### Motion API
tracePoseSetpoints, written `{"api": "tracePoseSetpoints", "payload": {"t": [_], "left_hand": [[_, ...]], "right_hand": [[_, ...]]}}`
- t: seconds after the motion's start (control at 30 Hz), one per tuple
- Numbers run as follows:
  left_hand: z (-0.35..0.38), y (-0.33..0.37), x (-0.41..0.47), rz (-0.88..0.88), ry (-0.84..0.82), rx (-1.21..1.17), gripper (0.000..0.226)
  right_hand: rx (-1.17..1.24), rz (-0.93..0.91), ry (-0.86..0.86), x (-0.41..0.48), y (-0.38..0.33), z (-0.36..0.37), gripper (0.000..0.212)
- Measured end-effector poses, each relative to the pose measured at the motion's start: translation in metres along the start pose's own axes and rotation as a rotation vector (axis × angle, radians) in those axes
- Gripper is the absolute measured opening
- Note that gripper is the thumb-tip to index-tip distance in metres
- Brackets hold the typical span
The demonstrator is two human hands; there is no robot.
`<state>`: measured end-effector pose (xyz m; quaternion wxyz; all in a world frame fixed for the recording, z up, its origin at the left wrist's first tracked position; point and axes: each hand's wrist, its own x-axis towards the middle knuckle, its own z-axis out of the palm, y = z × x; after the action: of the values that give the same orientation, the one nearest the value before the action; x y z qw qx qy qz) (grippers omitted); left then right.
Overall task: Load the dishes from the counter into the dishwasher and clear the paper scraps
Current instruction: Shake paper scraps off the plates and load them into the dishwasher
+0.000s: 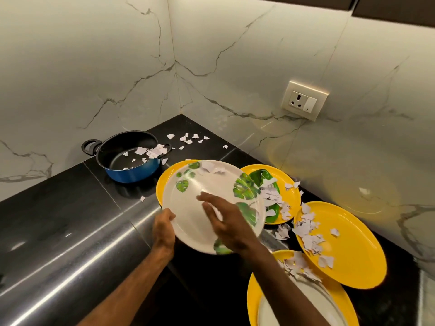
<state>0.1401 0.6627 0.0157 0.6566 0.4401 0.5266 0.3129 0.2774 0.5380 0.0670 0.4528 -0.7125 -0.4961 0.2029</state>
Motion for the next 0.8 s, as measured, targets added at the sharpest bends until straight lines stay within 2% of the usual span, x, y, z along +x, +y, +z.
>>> {"api": "tracePoseSetpoints", "payload": {"t": [0.07,0.13,0.27,0.43,0.63,0.73,0.8], "left_hand": [[0.014,0.008,-0.019,0.020,-0.035,0.019,0.031],[0.027,0.016,-0.038,0.080,-0.086,0.023,0.027],[0.029,0.017,-0.046,0.127,-0.034,0.074,0.022],[0.018,0.021,-0.039,0.226,-0.023,0.140,0.021],[0.002,0.026,-0.035,0.230,0.044,0.197,0.021],[0.005,0.038,-0.043,0.240,0.076,0.180,0.026],[0.007,0.044,-0.046,0.254,0.077,0.176,0.026]], "right_hand": [[-0.133,-0.040,-0.141,0.014,-0.006,0.021,0.047],[-0.277,-0.019,-0.175,0.025,-0.001,0.033,0.060],[-0.393,0.031,0.005,0.043,0.017,0.029,0.065],[-0.397,0.239,0.194,0.043,0.056,0.005,0.070],[-0.413,0.438,0.253,-0.008,0.111,-0.008,0.073],[-0.340,0.599,0.315,-0.037,0.124,-0.014,0.079],[-0.305,0.617,0.377,-0.048,0.120,-0.017,0.083]]}}
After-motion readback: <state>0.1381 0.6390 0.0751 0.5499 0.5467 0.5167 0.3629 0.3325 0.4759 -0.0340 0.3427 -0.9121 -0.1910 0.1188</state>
